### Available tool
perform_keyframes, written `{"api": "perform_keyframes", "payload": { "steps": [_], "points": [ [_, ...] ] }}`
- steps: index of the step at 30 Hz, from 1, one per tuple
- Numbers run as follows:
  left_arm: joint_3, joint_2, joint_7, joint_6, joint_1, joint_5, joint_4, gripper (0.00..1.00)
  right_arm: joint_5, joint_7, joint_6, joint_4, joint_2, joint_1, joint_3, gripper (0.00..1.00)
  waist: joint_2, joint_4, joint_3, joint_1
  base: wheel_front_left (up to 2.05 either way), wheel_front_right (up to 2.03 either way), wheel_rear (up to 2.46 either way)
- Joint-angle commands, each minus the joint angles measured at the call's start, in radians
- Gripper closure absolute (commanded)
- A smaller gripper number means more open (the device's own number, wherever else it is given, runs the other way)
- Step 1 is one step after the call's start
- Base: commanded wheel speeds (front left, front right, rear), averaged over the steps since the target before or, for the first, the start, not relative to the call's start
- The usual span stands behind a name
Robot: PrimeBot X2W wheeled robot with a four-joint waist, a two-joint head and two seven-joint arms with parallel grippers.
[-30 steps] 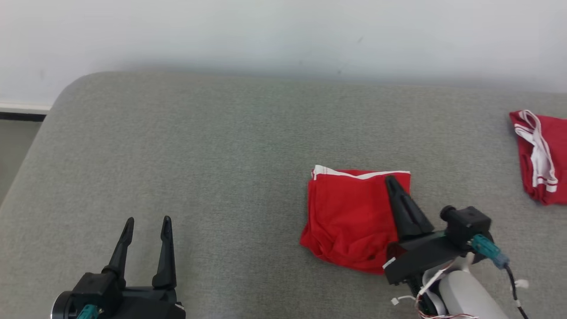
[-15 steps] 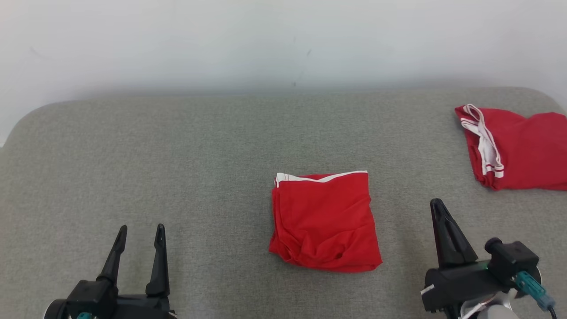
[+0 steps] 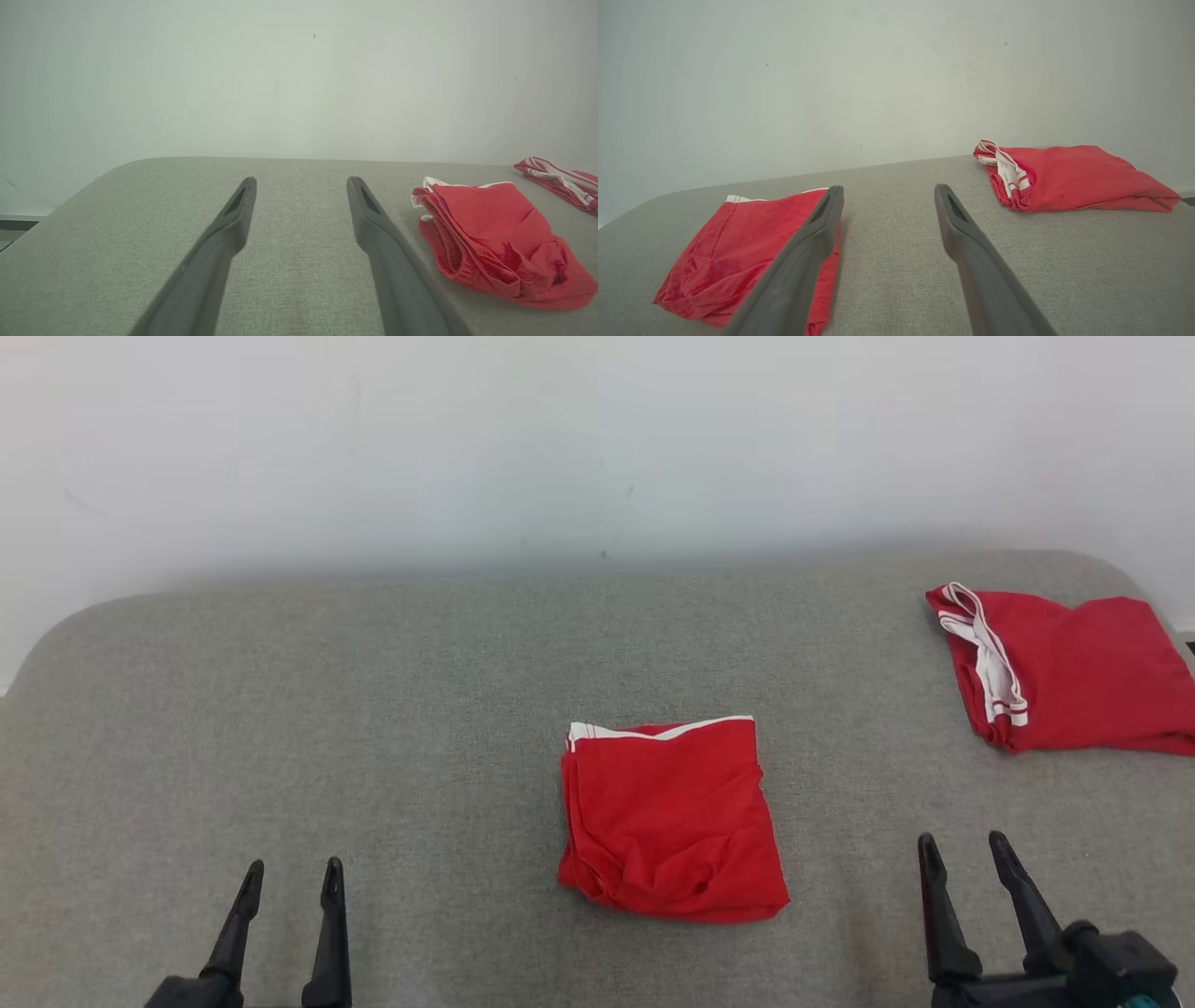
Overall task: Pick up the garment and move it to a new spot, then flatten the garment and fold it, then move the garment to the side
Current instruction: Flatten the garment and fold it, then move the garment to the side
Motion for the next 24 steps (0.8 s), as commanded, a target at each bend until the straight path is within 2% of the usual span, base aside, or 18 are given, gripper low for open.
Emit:
{"api": "perform_keyframes", "payload": {
  "steps": [1,9,24],
  "points": [
    [0.003,0.001,-0.003,0.001,0.017,0.003,-0.008,0.0,-0.008,0.0,0.0,-0.006,0.005,0.023,-0.009,0.0,0.0,0.003,-0.002,0.0001,0.0,0.0,0.0],
    [-0.012,0.014,-0.003,0.001,0.053,-0.015,-0.032,0.0,-0.015,0.001,0.0,-0.021,-0.001,0.075,-0.027,0.0,0.0,0.005,-0.003,0.0001,0.0,0.0,0.0],
    [-0.042,0.043,-0.003,0.001,0.068,-0.029,-0.035,0.0,-0.017,0.015,0.0,-0.01,0.005,0.074,-0.019,0.0,0.0,0.014,-0.001,0.0001,0.0,0.0,0.0]
  ]
}}
